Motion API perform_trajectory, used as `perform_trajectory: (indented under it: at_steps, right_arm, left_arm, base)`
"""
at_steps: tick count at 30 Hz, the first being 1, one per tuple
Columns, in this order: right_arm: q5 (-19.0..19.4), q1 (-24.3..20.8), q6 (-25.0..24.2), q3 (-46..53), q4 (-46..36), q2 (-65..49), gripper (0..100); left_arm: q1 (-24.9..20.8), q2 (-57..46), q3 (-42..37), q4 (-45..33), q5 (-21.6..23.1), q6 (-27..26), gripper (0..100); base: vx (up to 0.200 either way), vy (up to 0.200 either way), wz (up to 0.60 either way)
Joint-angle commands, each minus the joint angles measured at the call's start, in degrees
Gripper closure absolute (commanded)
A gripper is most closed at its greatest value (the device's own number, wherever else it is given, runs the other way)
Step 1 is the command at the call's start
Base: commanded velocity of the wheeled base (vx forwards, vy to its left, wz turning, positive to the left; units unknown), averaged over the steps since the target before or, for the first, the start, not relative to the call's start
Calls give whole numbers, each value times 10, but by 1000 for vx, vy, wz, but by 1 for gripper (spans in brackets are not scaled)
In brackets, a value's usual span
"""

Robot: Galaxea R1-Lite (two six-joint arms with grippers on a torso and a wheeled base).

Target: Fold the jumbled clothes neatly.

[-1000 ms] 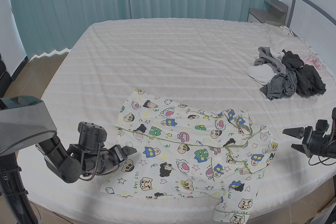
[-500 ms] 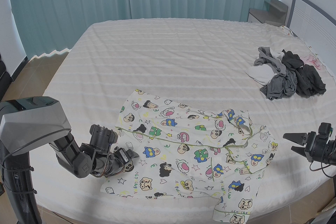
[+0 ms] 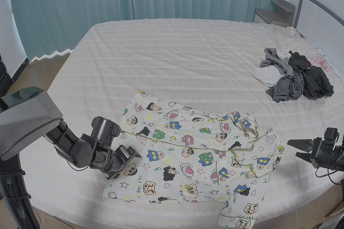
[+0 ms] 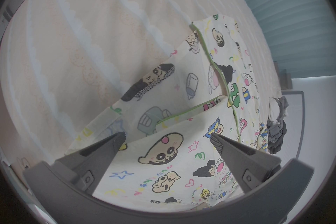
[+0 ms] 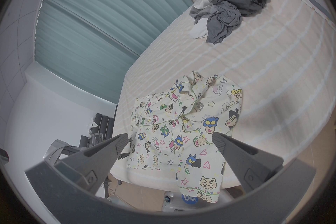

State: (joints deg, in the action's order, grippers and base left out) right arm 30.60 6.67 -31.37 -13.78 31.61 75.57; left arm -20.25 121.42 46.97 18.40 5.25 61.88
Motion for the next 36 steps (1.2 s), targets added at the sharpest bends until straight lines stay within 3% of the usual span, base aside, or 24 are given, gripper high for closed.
perform_trajectory:
  at_steps: [1, 13, 23, 36]
  right_arm:
    - [0, -7, 0, 4, 0, 1, 0]
    - [0, -9, 1, 9, 0, 1, 0]
    - [0, -16, 1, 12, 1, -1, 0]
    - [0, -16, 1, 14, 1, -2, 0]
  left_arm:
    - [-1, 18, 84, -89, 9, 18, 0]
    - [6, 59, 206, -258, -7, 39, 0]
    - [7, 64, 233, -260, -12, 109, 0]
    - [-16, 87, 246, -274, -53, 112, 0]
  base:
    - [0, 0, 0]
    - [0, 0, 0]
    - [0, 0, 0]
    - [0, 0, 0]
